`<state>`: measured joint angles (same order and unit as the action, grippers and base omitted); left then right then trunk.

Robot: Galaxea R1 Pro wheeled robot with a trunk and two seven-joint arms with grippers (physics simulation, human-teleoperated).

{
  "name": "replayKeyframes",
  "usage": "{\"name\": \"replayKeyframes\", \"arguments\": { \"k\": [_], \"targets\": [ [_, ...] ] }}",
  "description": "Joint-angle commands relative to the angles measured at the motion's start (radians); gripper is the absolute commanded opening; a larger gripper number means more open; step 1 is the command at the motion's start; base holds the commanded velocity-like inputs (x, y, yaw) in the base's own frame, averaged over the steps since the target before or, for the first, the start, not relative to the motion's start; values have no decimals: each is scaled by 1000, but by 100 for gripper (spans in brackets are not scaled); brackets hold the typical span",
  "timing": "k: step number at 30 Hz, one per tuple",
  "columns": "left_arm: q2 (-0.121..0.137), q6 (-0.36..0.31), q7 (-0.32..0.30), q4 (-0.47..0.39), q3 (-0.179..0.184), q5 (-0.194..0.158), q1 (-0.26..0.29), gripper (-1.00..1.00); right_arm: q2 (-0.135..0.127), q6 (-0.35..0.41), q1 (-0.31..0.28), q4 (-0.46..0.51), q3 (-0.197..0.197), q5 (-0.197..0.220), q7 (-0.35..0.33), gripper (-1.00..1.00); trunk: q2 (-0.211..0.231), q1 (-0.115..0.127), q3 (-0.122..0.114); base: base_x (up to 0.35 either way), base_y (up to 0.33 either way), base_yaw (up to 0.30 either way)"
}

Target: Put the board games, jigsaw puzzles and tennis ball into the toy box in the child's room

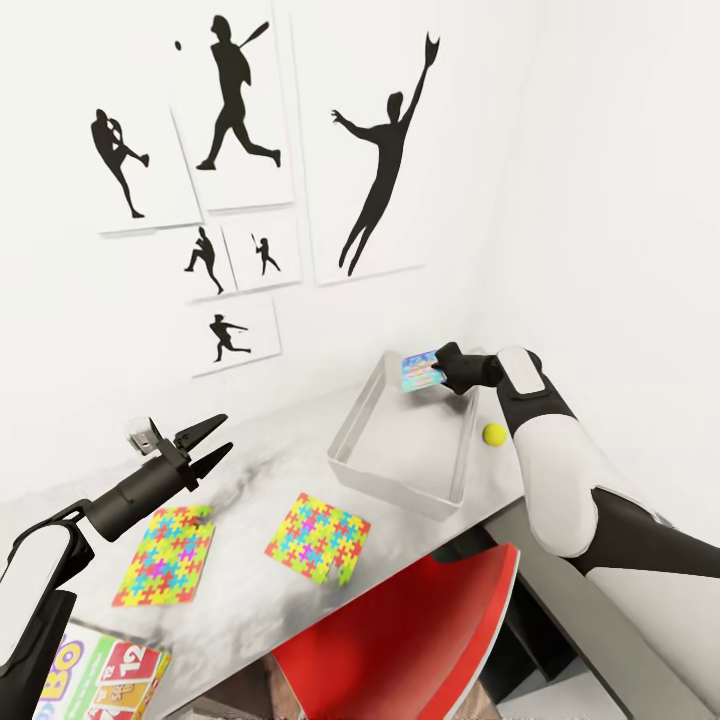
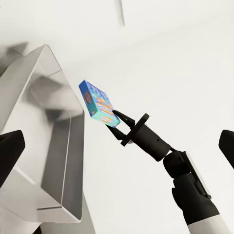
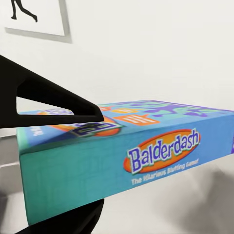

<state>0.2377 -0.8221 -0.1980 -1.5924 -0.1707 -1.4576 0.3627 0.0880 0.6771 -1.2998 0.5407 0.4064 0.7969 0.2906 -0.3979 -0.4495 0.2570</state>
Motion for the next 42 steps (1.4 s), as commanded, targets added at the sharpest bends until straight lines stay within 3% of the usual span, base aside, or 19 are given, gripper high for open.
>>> {"name": "replayKeyframes", "arguments": {
  "k": [1, 10, 26, 42],
  "targets": [
    [0, -5, -4, 0, -1, 2, 1, 100, 2, 2, -1, 2, 5, 12, 10, -100, -2, -1, 4, 0, 0, 0],
    [0, -5, -4, 0, -1, 2, 1, 100, 6, -9, -1, 1, 4, 11, 9, -100, -2, -1, 15, 0, 0, 0],
    [0, -5, -4, 0, -1, 2, 1, 100, 31, -179, -1, -23, -3, 2, 4, -100, -2, -1, 18, 0, 0, 0],
    [0, -5, -3, 0, -1, 2, 1, 100, 45, -210, 0, -38, -5, 1, -2, -100, -2, -1, 20, 0, 0, 0]
  ]
}}
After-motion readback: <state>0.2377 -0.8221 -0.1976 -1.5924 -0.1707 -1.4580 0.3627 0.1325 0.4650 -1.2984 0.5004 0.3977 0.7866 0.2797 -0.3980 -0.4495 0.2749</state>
